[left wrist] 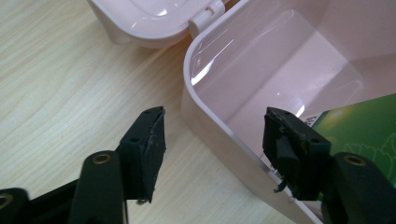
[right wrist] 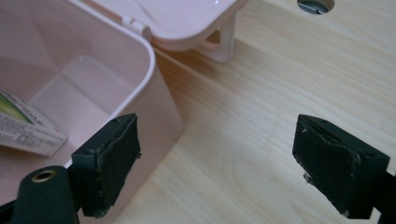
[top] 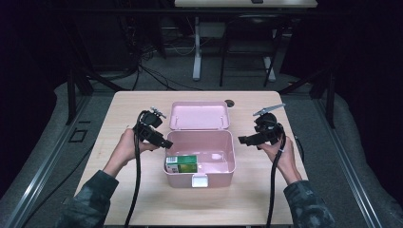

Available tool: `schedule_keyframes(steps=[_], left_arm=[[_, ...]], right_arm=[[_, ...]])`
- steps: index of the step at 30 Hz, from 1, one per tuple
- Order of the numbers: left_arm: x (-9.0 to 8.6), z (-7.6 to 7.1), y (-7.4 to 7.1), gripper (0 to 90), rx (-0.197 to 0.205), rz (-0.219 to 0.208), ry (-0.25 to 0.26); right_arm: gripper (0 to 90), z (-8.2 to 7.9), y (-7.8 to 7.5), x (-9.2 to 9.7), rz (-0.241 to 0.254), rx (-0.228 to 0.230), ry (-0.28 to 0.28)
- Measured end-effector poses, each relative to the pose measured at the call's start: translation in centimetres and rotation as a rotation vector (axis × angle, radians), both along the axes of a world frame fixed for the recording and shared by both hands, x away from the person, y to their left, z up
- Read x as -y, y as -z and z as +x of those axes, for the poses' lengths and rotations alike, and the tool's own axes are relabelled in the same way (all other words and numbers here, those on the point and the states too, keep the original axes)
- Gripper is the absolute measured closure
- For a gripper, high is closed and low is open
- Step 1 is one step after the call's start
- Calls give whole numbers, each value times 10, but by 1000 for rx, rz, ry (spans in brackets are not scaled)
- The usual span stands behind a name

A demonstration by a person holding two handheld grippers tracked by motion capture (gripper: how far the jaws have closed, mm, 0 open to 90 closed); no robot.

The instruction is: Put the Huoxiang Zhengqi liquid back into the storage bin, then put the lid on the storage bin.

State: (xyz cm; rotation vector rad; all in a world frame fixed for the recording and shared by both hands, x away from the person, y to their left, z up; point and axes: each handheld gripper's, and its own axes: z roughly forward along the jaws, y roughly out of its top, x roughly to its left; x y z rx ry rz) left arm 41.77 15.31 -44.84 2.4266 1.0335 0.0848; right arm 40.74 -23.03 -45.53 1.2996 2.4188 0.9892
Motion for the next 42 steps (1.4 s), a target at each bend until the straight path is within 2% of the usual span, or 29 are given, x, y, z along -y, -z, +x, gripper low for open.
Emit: schedule_keyframes(steps=[1, 12, 17, 22, 27, 28, 30, 39, 42], left_arm=[[0, 0, 2, 446, 1, -3, -5], [2, -1, 8, 542, 5, -33, -21], [2, -2, 9, 581, 11, -50, -30], [2, -3, 10, 590, 23, -57, -41], [1, -4, 13, 596, 35, -74, -57], [2, -4, 13, 595, 38, -71, -56], [2, -5, 12, 599, 44, -66, -54], [0, -5, 13, 602, 46, -84, -59], [0, -5, 13, 602, 47, -87, -59]], right_arm=[[148, 3, -1, -2, 5, 6, 1], [189, 32, -10, -20, 23, 15, -13], [298, 48, -9, -27, 56, 13, 2], [423, 66, -5, -35, 61, 13, 17], [505, 81, -1, -42, 72, 6, 36], [519, 84, 1, -46, 54, 7, 41], [551, 91, 5, -49, 55, -8, 46], [659, 118, 20, -58, 48, -22, 132], [673, 124, 25, -57, 64, -29, 156]])
